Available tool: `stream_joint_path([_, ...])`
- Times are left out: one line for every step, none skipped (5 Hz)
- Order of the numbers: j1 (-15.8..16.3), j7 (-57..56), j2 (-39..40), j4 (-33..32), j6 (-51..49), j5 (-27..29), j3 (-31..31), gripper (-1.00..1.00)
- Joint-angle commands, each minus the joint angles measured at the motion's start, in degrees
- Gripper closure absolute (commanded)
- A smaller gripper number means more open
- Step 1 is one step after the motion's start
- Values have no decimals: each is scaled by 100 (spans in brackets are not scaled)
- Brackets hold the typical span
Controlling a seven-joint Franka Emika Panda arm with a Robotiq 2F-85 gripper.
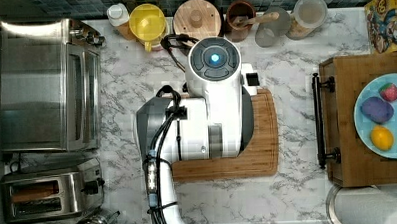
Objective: Turn on the toaster.
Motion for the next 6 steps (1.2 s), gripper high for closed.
stream_joint_path([14, -126, 48, -2, 23, 1, 22, 100])
stream_joint_path([365, -714, -174, -391, 454, 328, -95, 100])
stream_joint_path([350, -1178, -398, -600, 668, 572, 325, 100])
stream_joint_path([576, -1525, -388, -640, 695, 617, 503, 100])
stream_joint_path([691, -1705, -536, -894, 897, 805, 653, 100])
stream_joint_path([1056, -1974, -841, -1270, 1156, 956, 534, 100])
